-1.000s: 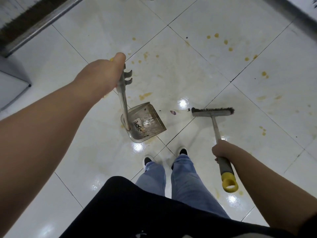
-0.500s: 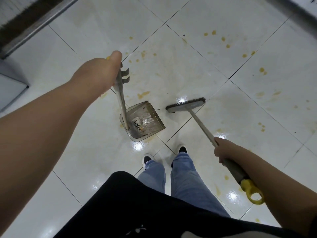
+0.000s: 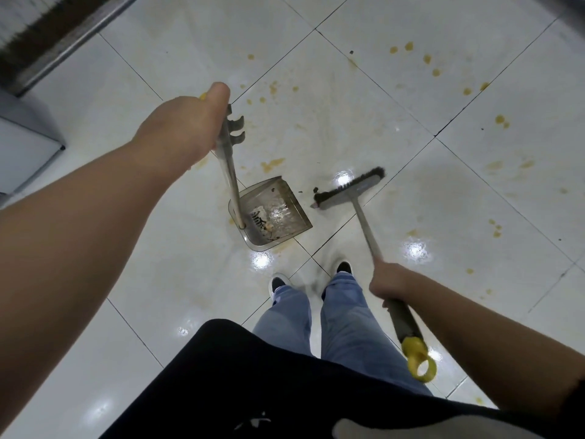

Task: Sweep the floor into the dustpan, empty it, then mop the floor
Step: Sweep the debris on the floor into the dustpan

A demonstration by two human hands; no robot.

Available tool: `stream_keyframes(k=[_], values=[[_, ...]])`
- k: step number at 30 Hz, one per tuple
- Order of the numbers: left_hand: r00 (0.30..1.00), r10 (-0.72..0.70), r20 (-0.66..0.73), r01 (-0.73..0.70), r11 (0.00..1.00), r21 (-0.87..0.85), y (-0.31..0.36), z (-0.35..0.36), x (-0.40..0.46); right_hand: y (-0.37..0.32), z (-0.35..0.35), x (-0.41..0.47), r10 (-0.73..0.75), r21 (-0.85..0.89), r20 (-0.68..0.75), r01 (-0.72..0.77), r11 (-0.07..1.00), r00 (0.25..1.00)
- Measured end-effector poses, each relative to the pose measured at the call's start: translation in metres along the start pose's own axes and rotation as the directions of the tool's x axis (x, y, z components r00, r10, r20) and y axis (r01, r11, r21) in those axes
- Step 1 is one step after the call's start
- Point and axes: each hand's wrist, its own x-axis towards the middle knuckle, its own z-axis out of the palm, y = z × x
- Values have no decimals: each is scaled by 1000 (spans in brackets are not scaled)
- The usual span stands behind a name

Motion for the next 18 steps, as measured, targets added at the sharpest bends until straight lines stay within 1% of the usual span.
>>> stream_keyframes(k=[1,2,3,4,6,8,11,13,15,18], values=[[1000,2,0,-2,1000,1,2,-1,0,-4,6,-2,-24,9,23,24,1000,999],[1000,-1,-1,1,1000,0,4,-1,-1,-7,7,-2,-54,65,51,51,997,997],[1000,-4,-3,4,1000,-3,6,-1,-2,-10,4,-1,-83,176,64,70,982,994],[1000,-1,-6,1,1000,-4,7,-1,-2,-12,-1,1,-99,310,70,73,948,993],[1000,15,-9,-15,1000,-2,7,0,-2,-10,-12,3,-83,522,98,20,853,992],[1000,21,-9,-21,1000,8,7,0,-2,-4,-17,-1,-76,629,150,-36,777,986],[1000,10,-8,-10,1000,19,3,1,-3,6,-10,-10,-74,671,179,-67,738,981],[1000,7,-4,-7,1000,22,0,2,-3,11,-4,-17,-56,697,146,-63,714,988],[1000,14,-1,-14,1000,24,-4,4,-2,15,-1,-20,-26,686,79,-35,727,997],[1000,17,-10,-16,1000,23,-7,3,-3,21,-3,-20,11,621,-4,-6,784,1000]])
